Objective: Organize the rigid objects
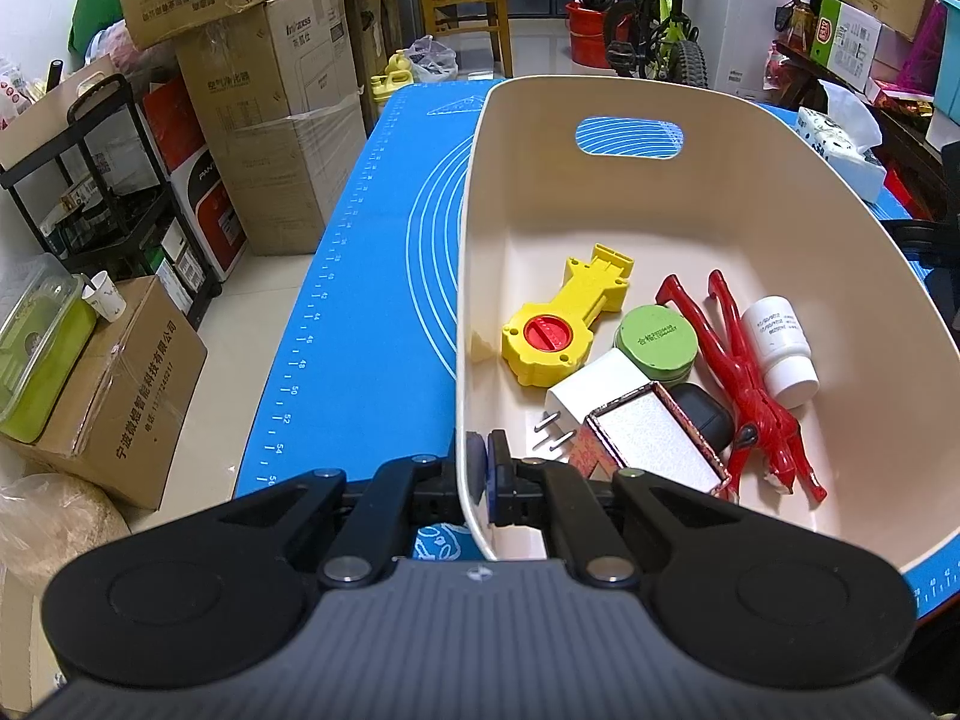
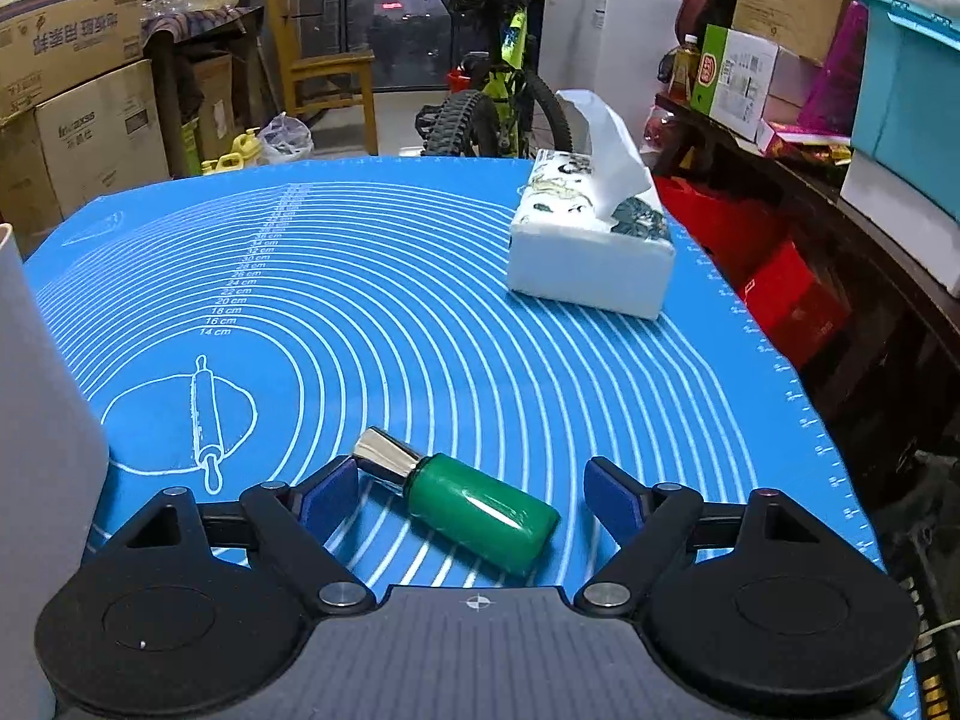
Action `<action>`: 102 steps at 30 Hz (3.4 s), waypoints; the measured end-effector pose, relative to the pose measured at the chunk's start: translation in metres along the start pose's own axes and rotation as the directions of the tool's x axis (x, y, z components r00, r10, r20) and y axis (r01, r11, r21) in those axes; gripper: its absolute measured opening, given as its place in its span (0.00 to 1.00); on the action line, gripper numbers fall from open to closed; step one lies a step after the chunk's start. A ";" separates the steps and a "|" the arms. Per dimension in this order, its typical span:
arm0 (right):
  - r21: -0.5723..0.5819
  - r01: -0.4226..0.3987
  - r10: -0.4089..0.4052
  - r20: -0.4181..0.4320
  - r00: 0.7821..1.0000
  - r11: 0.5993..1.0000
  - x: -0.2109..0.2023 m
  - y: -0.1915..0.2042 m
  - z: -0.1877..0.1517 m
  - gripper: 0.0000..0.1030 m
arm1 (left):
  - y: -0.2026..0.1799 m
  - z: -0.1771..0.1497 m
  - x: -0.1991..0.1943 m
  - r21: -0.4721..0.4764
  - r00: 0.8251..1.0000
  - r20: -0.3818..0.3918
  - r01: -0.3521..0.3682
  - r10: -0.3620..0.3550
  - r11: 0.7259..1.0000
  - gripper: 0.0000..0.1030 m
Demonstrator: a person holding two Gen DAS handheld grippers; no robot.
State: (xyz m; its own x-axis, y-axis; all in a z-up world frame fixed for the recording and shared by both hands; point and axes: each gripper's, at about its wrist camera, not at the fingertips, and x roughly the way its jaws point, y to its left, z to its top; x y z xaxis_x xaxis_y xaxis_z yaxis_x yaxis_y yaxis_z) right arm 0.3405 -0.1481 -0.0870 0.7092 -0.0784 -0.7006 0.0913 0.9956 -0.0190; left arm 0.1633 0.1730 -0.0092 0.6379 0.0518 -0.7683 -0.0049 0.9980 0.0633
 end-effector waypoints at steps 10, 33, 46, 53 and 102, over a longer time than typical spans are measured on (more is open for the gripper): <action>-0.009 -0.021 0.021 0.012 1.000 1.000 0.006 0.009 -0.004 0.78 | -0.001 0.000 0.000 0.000 1.000 0.000 -0.001 0.001 1.000 0.07; -0.095 -0.057 0.064 0.074 0.995 0.994 -0.039 0.011 -0.011 0.33 | -0.002 -0.002 0.000 0.000 1.000 0.001 -0.001 0.001 1.000 0.07; -0.162 -0.128 0.155 0.168 0.974 0.979 -0.103 0.026 0.015 0.33 | -0.002 -0.002 0.000 -0.005 1.000 0.001 0.001 -0.001 1.000 0.07; -0.233 -0.202 0.252 0.210 0.945 0.951 -0.146 0.059 0.027 0.33 | -0.003 -0.003 0.000 -0.008 1.000 0.001 0.002 -0.002 1.000 0.06; -0.287 -0.356 0.374 0.009 0.927 0.889 -0.209 0.120 -0.016 0.83 | -0.022 0.007 -0.049 -0.001 0.990 0.127 -0.058 0.058 0.998 0.79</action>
State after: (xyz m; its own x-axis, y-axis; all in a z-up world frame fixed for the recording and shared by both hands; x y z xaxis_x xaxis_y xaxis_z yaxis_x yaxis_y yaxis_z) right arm 0.1922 -0.0115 0.0461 0.6983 0.2997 -0.6501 -0.3719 0.9279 0.0283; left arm 0.1378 0.1485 0.0316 0.7293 0.1044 -0.6762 -0.0427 0.9933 0.1074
